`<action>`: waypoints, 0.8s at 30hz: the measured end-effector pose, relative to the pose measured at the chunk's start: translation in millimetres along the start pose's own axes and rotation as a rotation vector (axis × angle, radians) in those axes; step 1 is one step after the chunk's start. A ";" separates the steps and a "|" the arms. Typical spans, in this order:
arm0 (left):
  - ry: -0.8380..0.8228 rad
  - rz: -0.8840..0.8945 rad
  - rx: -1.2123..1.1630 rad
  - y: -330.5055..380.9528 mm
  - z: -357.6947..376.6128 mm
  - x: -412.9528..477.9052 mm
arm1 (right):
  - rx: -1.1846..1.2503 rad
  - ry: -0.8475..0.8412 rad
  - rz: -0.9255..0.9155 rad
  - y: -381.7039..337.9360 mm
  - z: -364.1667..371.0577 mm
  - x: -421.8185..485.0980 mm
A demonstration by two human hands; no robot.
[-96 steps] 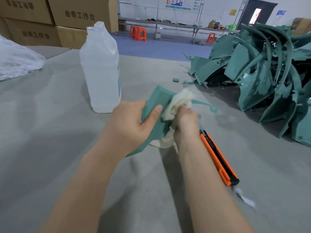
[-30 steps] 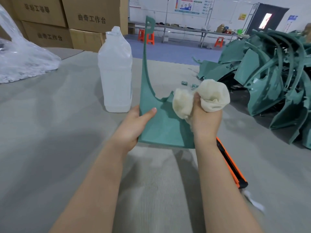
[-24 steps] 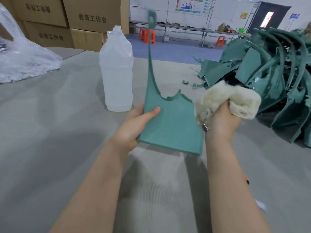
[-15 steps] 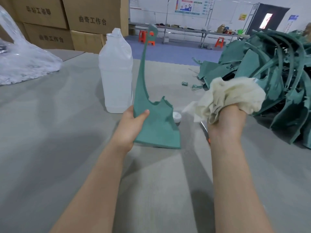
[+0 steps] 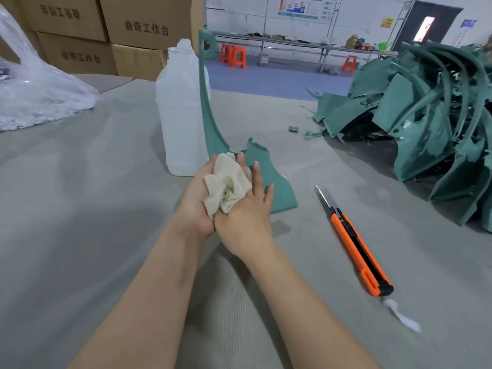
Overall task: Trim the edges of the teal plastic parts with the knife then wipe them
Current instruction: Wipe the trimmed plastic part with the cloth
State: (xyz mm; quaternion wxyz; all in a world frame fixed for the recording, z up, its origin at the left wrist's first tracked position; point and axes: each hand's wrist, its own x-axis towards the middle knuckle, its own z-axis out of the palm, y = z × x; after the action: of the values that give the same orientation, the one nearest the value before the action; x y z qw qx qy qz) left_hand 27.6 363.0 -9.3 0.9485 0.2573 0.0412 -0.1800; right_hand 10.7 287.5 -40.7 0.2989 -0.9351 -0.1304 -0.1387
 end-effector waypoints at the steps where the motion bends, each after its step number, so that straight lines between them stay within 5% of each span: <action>1: -0.015 -0.011 0.033 -0.4 -0.8 0.9 | -0.024 0.023 0.025 2.5 -2.0 1.7; 6: 0.184 0.180 0.355 -13.6 3.9 7.8 | -0.078 -0.019 0.313 23.7 -17.3 9.6; 12: 0.018 0.104 -0.064 -2.1 2.8 1.7 | -0.082 -0.028 -0.041 3.7 -9.7 2.5; 14: 0.043 0.147 0.087 -3.6 2.7 1.6 | -0.081 0.032 -0.054 8.0 -10.3 4.6; 21: 0.205 0.383 0.528 -13.1 1.9 5.1 | 0.062 0.029 0.529 55.2 -40.1 25.3; 24: 0.198 0.392 0.562 -13.0 3.8 6.7 | 0.253 0.108 0.469 60.3 -48.3 19.4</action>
State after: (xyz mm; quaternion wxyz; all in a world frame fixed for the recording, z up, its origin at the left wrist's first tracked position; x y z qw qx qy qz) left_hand 29.1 348.5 -13.3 0.8485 0.5275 0.0317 0.0272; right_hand 39.7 214.5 -27.9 0.4440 -0.8861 0.0898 -0.0979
